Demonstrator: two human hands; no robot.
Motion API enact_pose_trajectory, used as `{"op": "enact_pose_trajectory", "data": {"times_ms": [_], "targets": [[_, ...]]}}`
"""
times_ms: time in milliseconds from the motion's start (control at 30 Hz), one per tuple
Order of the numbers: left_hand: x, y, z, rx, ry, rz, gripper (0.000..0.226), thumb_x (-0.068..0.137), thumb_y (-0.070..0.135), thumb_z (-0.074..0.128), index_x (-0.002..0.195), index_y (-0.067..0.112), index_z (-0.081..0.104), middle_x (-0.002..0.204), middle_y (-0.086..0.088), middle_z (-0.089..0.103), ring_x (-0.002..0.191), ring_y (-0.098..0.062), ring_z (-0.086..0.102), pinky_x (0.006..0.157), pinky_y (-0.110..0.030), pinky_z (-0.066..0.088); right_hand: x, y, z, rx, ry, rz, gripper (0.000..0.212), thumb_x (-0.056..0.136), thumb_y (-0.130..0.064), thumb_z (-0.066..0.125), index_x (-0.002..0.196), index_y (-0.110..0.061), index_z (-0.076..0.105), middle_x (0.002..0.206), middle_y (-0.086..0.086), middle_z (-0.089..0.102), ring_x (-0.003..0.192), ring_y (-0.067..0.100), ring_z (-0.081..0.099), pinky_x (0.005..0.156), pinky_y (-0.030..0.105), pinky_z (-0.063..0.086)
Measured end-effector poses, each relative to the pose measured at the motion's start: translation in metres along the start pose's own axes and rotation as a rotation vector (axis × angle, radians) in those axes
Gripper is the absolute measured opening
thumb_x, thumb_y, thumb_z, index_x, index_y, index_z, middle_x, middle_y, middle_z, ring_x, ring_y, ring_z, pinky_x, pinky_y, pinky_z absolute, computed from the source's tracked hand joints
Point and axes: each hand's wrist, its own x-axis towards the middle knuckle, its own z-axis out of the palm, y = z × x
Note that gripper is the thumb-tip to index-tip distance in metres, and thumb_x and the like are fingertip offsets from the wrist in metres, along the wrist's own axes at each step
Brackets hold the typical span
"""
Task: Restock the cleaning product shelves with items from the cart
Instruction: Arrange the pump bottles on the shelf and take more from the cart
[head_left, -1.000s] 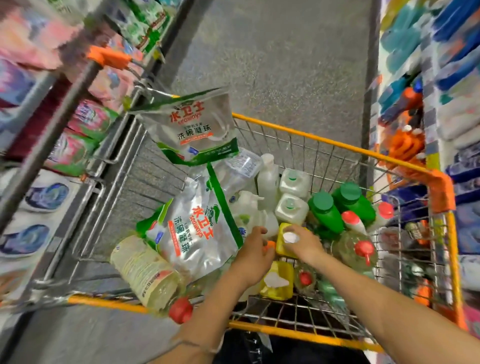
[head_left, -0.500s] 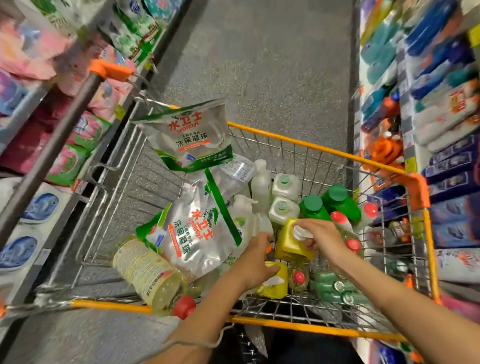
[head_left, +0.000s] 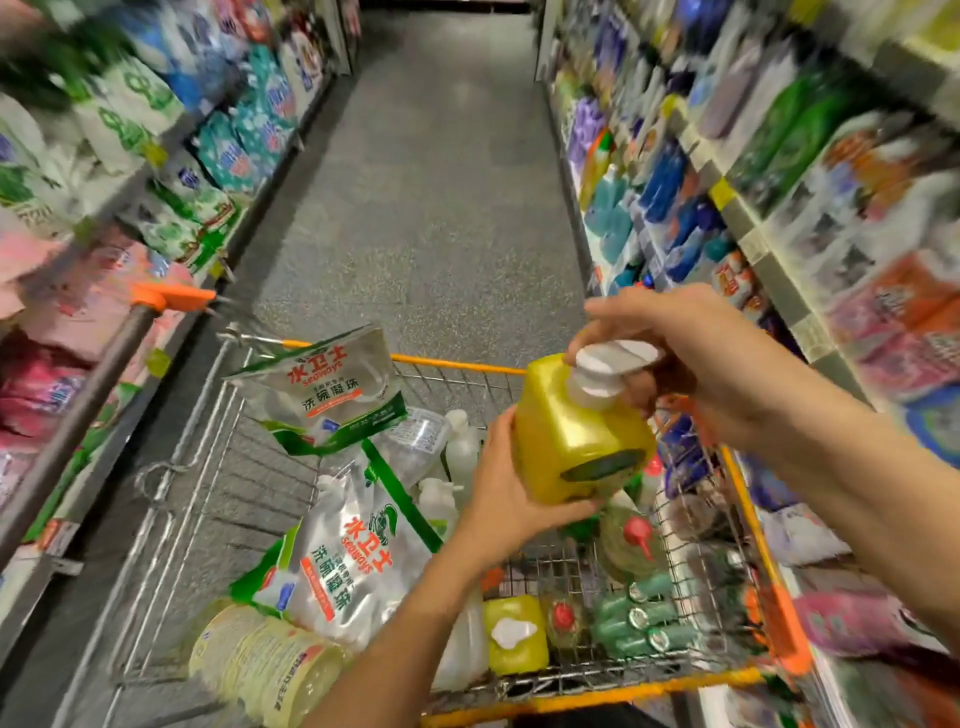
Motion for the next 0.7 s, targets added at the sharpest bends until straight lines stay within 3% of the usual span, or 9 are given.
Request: {"op": "enact_pose_trajectory", "data": {"times_ms": [100,200,267,333,367,433,500,600,700], "targets": [[0.004,0.027,-0.007,-0.078,0.066,0.036,0.095,0.043,0.061,0.086,0.123,0.033,0.043,0.122,0.007,0.057,0.113,-0.011,0.058,0.093,-0.04,0.051,0.001,-0.029,-0.014,-0.006,0.01,-0.088,0.034,0.093,-0.039,0.052,0.09,-0.012,0.072,0.052,-0.002,0.057,0.044,0.014,0.043,0.04,0.017,0.037],[0.009,0.038,-0.013,-0.165,0.044,0.006,0.088,0.043,0.053,0.091,0.118,0.031,0.048,0.118,0.005,0.064,0.109,-0.016,0.063,0.09,-0.046,0.054,0.0,-0.023,-0.041,0.081,-0.014,-0.116,0.047,0.089,-0.059,0.045,0.12,-0.027,0.061,0.071,0.008,0.061,0.06,0.017,0.057,0.051,0.026,0.045],[0.009,0.041,-0.016,-0.215,0.013,-0.028,0.087,0.044,0.044,0.091,0.119,0.028,0.05,0.117,0.005,0.066,0.108,-0.016,0.065,0.09,-0.047,0.054,0.003,0.015,-0.048,0.059,0.008,-0.074,0.046,0.084,-0.067,0.05,0.116,-0.036,0.059,0.084,0.006,0.066,0.07,0.017,0.059,0.057,0.028,0.047],[0.007,0.043,-0.017,-0.281,-0.001,-0.069,0.086,0.042,0.04,0.09,0.118,0.024,0.052,0.115,0.002,0.068,0.105,-0.018,0.066,0.088,-0.047,0.055,0.004,0.072,-0.049,0.065,0.025,-0.004,0.041,0.077,-0.068,0.056,0.103,-0.037,0.06,0.083,0.0,0.068,0.075,0.018,0.06,0.06,0.023,0.047],[0.007,0.045,-0.017,-0.325,-0.01,-0.098,0.086,0.041,0.038,0.09,0.117,0.023,0.053,0.114,0.0,0.069,0.103,-0.02,0.068,0.086,-0.046,0.056,-0.001,0.098,-0.042,0.086,0.009,-0.012,0.044,0.077,-0.067,0.058,0.108,-0.036,0.058,0.09,-0.002,0.07,0.082,0.019,0.062,0.064,0.022,0.047],[0.008,0.048,-0.014,-0.427,-0.032,-0.16,0.088,0.039,0.035,0.088,0.117,0.02,0.052,0.112,-0.006,0.069,0.098,-0.023,0.07,0.081,-0.042,0.058,-0.015,0.125,-0.013,0.17,-0.072,-0.04,0.074,0.071,-0.074,0.062,0.135,-0.041,0.042,0.119,-0.019,0.065,0.107,0.006,0.064,0.079,0.024,0.052],[0.008,0.051,-0.011,-0.508,-0.072,-0.214,0.091,0.04,0.034,0.087,0.121,0.015,0.05,0.112,-0.01,0.07,0.097,-0.026,0.07,0.078,-0.041,0.058,-0.031,0.129,0.017,0.289,-0.024,-0.07,0.095,0.059,-0.082,0.064,0.14,-0.047,0.028,0.124,-0.032,0.058,0.115,-0.003,0.058,0.082,0.021,0.053],[0.005,0.055,-0.009,-0.55,-0.129,-0.247,0.093,0.045,0.037,0.086,0.127,0.014,0.048,0.113,-0.01,0.07,0.099,-0.028,0.07,0.082,-0.046,0.057,-0.037,0.132,0.034,0.297,0.112,-0.168,0.103,0.058,-0.086,0.061,0.144,-0.043,0.025,0.127,-0.028,0.058,0.116,0.002,0.059,0.08,0.022,0.054],[-0.004,0.063,-0.011,-0.547,-0.187,-0.215,0.09,0.047,0.041,0.082,0.126,0.015,0.05,0.11,-0.006,0.072,0.097,-0.024,0.07,0.078,-0.039,0.058,-0.048,0.125,0.045,0.322,0.213,-0.196,0.103,0.06,-0.083,0.061,0.146,-0.039,0.027,0.129,-0.02,0.059,0.114,0.007,0.062,0.077,0.024,0.055]]}}
